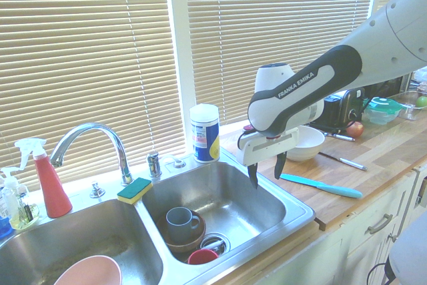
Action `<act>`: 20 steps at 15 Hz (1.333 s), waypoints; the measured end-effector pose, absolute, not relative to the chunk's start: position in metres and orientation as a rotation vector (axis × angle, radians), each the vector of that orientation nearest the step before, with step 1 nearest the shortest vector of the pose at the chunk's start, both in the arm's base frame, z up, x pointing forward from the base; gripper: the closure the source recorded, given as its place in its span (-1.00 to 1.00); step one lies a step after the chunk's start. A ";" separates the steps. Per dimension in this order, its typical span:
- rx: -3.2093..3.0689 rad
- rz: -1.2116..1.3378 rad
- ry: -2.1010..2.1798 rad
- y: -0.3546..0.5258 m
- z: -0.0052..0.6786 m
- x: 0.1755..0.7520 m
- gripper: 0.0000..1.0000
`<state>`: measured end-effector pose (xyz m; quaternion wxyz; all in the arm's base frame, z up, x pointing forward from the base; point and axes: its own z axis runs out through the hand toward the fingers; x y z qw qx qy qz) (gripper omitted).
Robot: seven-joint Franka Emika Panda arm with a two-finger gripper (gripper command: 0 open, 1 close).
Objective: Put the knife into the sink
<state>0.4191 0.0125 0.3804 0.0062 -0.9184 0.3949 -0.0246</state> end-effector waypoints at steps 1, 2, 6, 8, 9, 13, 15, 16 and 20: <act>-2.873 -0.075 1.238 0.013 0.380 0.419 -1.00; -2.873 -0.073 1.240 0.013 0.378 0.420 -1.00; -2.875 -0.071 1.238 0.014 0.373 0.422 -1.00; -2.877 -0.071 1.234 0.016 0.372 0.422 -1.00; -2.877 -0.072 1.233 0.016 0.372 0.422 -1.00; -2.946 -0.078 1.062 -0.001 0.391 0.412 -1.00; -2.970 -0.072 1.008 -0.027 0.399 0.396 -1.00; -2.974 -0.069 1.000 -0.041 0.401 0.388 -1.00; -3.047 -0.034 0.861 -0.098 0.392 0.358 -1.00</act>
